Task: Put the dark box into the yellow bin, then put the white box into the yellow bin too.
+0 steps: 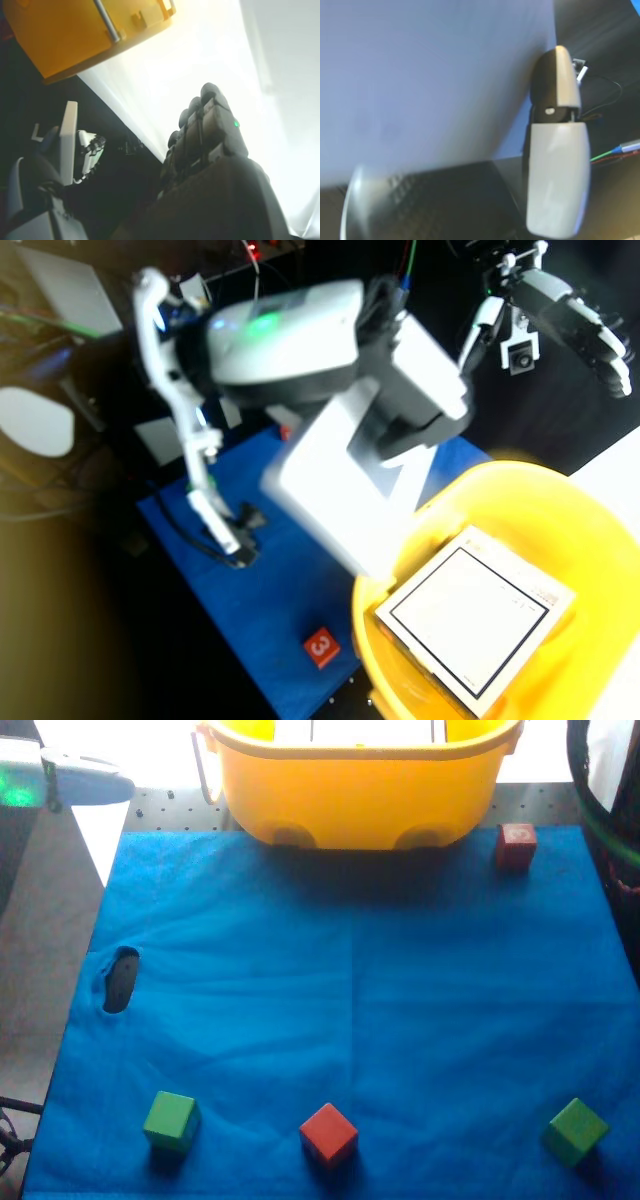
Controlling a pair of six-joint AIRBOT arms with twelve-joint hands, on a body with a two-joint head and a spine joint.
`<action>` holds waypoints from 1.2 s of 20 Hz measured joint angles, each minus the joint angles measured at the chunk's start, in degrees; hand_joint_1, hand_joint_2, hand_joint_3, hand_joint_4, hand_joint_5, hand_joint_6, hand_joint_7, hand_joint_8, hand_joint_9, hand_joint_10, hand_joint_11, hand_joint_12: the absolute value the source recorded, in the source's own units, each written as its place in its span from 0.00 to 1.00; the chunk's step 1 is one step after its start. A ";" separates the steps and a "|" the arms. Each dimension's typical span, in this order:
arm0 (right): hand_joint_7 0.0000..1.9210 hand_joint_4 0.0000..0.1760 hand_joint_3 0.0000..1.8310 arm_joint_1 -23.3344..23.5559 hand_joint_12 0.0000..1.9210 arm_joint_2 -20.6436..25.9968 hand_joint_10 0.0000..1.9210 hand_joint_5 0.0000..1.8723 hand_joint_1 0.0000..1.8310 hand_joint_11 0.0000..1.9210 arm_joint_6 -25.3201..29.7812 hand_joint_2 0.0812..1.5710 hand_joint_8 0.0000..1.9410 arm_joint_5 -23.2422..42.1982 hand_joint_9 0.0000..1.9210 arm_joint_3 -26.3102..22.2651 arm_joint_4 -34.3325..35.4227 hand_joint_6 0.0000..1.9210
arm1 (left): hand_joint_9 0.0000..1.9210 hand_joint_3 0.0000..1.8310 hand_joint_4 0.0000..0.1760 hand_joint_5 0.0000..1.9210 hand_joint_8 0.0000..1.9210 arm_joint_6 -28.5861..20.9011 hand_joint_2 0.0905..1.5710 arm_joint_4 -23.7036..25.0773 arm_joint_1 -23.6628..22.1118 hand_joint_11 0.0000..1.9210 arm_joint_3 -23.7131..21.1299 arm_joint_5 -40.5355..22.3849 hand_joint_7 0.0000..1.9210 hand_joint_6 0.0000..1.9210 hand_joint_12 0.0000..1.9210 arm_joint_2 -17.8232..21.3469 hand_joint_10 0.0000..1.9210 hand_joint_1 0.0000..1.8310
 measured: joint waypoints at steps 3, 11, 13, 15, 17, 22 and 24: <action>0.54 0.00 0.00 0.00 0.99 -0.85 0.73 0.61 0.70 0.25 -0.02 0.67 0.59 -0.26 0.43 0.98 -0.09 0.23 | 0.06 0.00 0.85 0.00 0.01 0.00 0.46 0.59 0.00 0.04 -0.76 -2.25 0.04 0.00 0.04 -0.63 0.00 0.49; 0.60 0.00 0.00 0.00 0.83 -2.47 0.61 0.67 0.69 0.31 0.00 0.64 0.43 -0.13 0.47 5.01 -0.17 0.20 | 0.03 0.00 0.80 0.00 0.00 0.00 0.42 1.22 0.07 0.01 -2.93 -9.07 0.04 0.00 0.00 -0.81 0.00 0.53; 0.60 0.03 0.00 0.00 0.76 -3.10 0.50 0.61 0.68 0.31 -0.04 0.65 0.41 -0.17 0.50 6.95 1.70 0.34 | 0.01 0.00 0.78 0.00 0.00 -0.02 0.43 1.33 0.07 0.00 -3.61 -10.36 0.02 0.00 0.00 -0.81 0.00 0.54; 0.57 0.00 0.00 0.00 0.74 -3.54 0.50 0.61 0.68 0.33 -0.02 0.66 0.47 -0.39 0.48 8.31 3.43 0.32 | 0.01 0.00 0.89 0.00 0.00 0.00 0.43 1.25 0.07 0.00 -4.04 -11.52 0.03 0.00 0.00 -0.81 0.00 0.54; 0.55 0.00 0.00 0.00 0.71 -4.31 0.45 0.60 0.68 0.33 -0.07 0.67 0.51 -1.44 0.47 9.55 3.98 0.33 | 0.02 0.00 0.82 0.00 0.01 -0.02 0.43 1.20 0.07 0.01 -4.07 -12.02 0.04 0.00 0.00 -0.81 0.01 0.54; 0.50 0.05 0.00 0.00 0.78 -6.14 0.54 0.55 0.66 0.32 -0.11 0.69 0.57 -3.17 0.43 11.23 5.68 0.44 | 0.05 0.00 0.65 0.00 0.00 0.00 0.43 1.14 0.07 0.02 -4.35 -12.68 0.04 0.00 0.01 -0.85 0.01 0.51; 0.49 0.00 0.00 0.00 0.77 -7.10 0.53 0.55 0.67 0.31 -0.11 0.70 0.58 -3.23 0.42 11.76 5.79 0.43 | 0.05 0.00 0.68 0.00 0.01 0.00 0.42 1.25 0.07 0.03 -4.35 -13.27 0.06 0.00 0.02 -1.11 0.01 0.52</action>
